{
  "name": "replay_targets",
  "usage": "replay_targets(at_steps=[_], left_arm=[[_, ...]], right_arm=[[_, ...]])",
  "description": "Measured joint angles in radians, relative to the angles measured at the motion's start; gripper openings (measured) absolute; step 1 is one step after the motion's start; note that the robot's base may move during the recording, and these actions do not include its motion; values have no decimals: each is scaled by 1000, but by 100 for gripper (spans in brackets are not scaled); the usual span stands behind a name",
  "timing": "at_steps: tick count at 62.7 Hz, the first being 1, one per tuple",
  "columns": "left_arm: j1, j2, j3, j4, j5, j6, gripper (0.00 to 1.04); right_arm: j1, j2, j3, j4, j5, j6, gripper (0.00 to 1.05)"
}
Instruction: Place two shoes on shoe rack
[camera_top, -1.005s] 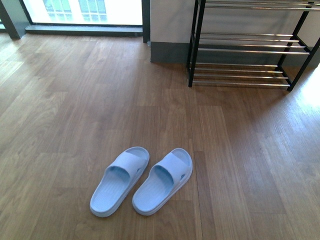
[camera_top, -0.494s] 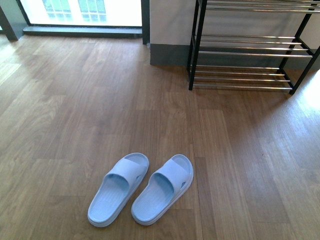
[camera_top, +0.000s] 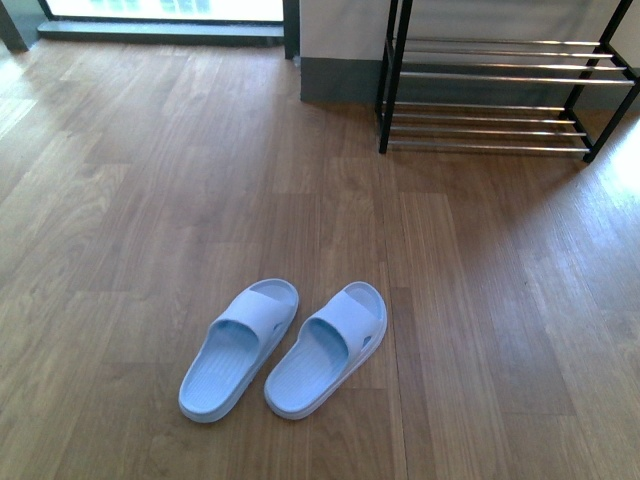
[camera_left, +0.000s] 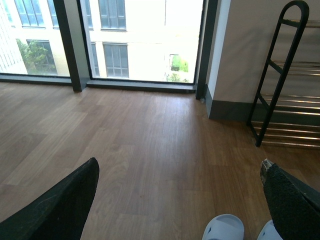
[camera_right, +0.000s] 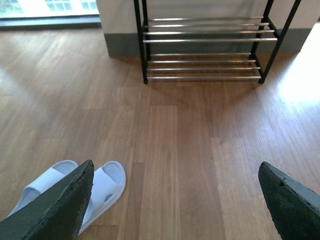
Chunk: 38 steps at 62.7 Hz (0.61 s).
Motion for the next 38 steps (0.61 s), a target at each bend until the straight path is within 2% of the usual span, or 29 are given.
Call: replay_targets(at_steps=[6, 13, 24, 38], left_arm=[[0, 0, 0, 0, 0, 0, 95], [0, 0, 0, 0, 0, 0, 95], [0, 0, 0, 0, 0, 0, 95], [0, 0, 0, 0, 0, 0, 95]], right_arm=[[-19, 370, 130, 125, 20, 14, 96], [-17, 702, 273, 159, 40, 30, 96], [14, 1094, 470, 139, 44, 33, 96], [64, 1450, 665, 64, -11, 20, 96]])
